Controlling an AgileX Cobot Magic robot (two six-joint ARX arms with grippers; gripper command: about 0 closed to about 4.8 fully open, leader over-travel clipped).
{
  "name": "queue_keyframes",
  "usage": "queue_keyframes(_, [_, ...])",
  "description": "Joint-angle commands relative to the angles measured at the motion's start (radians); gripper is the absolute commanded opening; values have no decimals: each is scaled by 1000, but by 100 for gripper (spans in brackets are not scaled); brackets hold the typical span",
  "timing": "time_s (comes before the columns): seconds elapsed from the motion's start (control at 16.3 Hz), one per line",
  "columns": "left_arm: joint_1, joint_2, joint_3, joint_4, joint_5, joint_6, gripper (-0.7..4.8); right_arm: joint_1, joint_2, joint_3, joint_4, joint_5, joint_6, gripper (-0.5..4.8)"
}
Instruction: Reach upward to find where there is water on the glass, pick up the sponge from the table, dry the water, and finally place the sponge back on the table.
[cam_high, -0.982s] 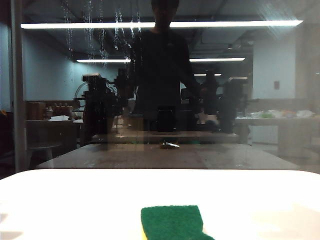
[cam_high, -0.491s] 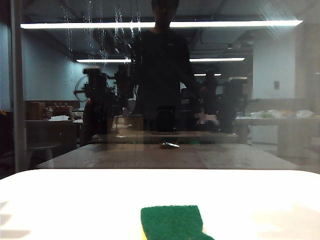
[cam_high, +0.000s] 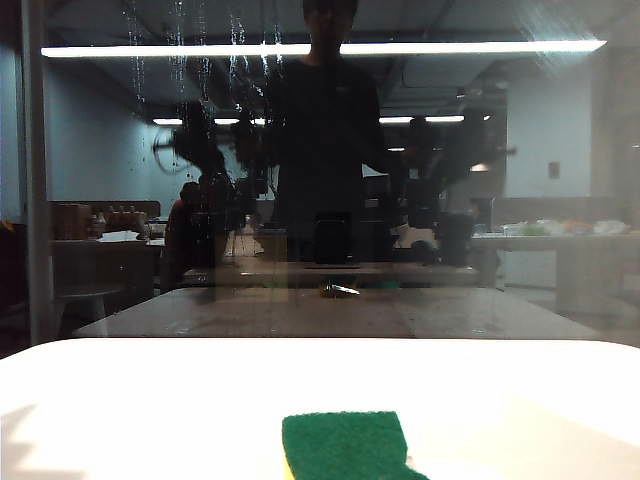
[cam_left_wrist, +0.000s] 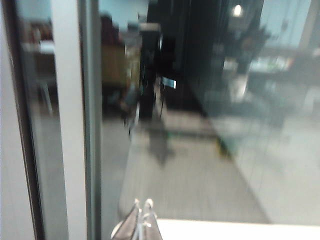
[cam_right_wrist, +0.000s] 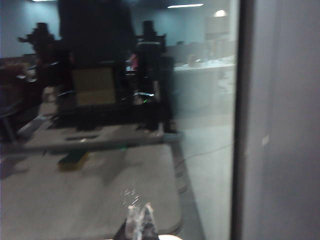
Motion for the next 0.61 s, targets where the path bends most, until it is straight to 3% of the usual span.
queue_keyframes(0.06, [-1, 113, 171, -8, -19, 0, -5, 0, 74, 176, -95, 14, 2, -6])
queue_keyframes(0.25, [-1, 317, 417, -14, -18, 0, -6, 0, 243, 430, -153, 13, 3, -6])
queue_keyframes(0.49, [-1, 616, 795, -39, -17, 1, -6, 0, 576, 903, -263, 13, 5, -6])
queue_keyframes(0.61, [-1, 750, 948, -45, 26, 1, -6, 0, 729, 1107, -305, 5, 6, -6])
